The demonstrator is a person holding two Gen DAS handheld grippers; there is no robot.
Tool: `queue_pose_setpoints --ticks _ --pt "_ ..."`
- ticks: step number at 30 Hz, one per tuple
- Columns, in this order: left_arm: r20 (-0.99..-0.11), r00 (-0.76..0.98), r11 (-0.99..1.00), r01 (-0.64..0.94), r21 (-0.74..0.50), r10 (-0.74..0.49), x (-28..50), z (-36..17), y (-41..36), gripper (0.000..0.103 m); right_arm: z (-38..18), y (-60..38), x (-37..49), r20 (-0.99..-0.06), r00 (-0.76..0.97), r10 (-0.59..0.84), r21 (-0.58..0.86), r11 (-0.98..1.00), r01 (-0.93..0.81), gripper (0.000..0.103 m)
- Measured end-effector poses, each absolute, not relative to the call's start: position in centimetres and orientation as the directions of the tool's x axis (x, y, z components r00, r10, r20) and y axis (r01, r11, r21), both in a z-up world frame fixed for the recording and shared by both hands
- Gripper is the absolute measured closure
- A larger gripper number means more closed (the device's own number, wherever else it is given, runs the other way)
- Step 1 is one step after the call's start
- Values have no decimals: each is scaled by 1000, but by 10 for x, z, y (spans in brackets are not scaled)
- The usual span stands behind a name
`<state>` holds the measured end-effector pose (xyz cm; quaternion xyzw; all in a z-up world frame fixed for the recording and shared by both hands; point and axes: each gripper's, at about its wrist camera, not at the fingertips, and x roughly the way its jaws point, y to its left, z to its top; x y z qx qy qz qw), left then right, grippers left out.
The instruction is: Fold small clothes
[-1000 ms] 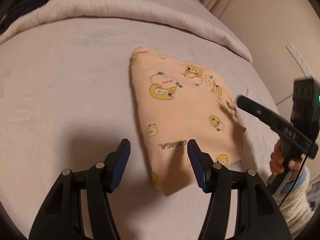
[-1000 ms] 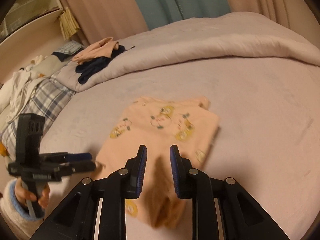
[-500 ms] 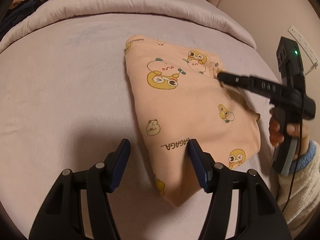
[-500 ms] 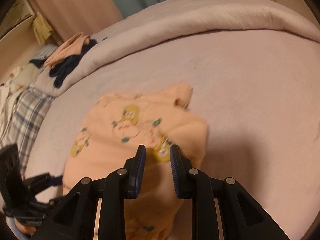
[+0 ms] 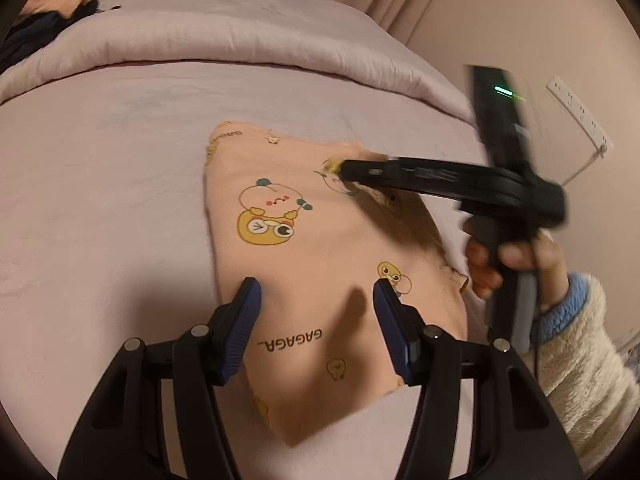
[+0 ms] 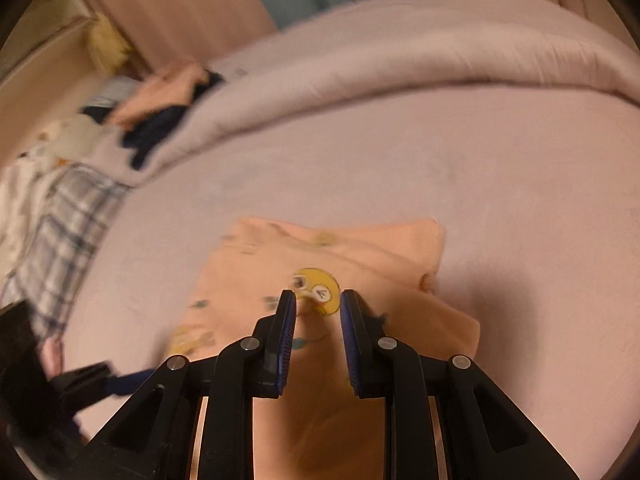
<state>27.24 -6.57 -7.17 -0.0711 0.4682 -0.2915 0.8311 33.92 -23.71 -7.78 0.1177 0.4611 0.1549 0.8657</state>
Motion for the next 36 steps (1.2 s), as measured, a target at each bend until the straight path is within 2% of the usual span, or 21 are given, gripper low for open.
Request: queue_pose_setpoints --ticks 2,4,6,7,9,11,13,15,19,21,22,27,31,36 --pt "-754 370 824 407 -394 -543 278 -79 -69 46 -84 -241 349 -776 536 332 325 939 -111 93" --pt "-756 364 822 413 -393 -544 278 -80 -68 45 -74 -246 347 -746 572 340 344 933 -106 92" --pt "-757 360 818 428 -385 -545 277 -80 -67 44 -59 -252 341 -717 632 294 301 948 -99 88" --pt "-758 359 817 432 -382 -544 276 -80 -67 44 -53 -259 340 -708 650 275 289 953 -88 83" --pt "-758 357 816 432 -384 -546 277 -81 -66 44 -47 -274 337 -704 645 296 325 942 -78 76" --pt "-756 358 815 430 -388 -548 277 -81 -65 43 -48 -284 337 -707 628 325 352 932 -85 64" --pt "-753 357 813 428 -394 -553 277 -81 -65 41 -51 -291 337 -715 611 341 370 925 -84 58" --pt "-755 357 815 427 -391 -550 277 -82 -68 41 -58 -296 339 -729 589 350 379 922 -78 58" --pt "-758 357 817 427 -387 -546 278 -82 -70 41 -67 -276 351 -749 552 368 364 923 -122 58" --pt "-758 357 817 427 -387 -546 278 -82 -70 40 -68 -265 349 -763 548 343 310 938 -155 76" --pt "-757 357 816 427 -388 -547 278 -82 -70 40 -67 -260 348 -772 550 318 276 948 -161 89" --pt "-753 357 814 423 -398 -553 279 -84 -69 39 -59 -258 351 -738 619 267 229 963 -143 92" --pt "-755 351 815 416 -404 -554 279 -85 -69 39 -69 -257 361 -771 599 216 186 976 -113 91" --pt "-758 350 818 405 -408 -551 279 -87 -70 39 -42 -274 330 -664 686 296 320 942 -97 80"
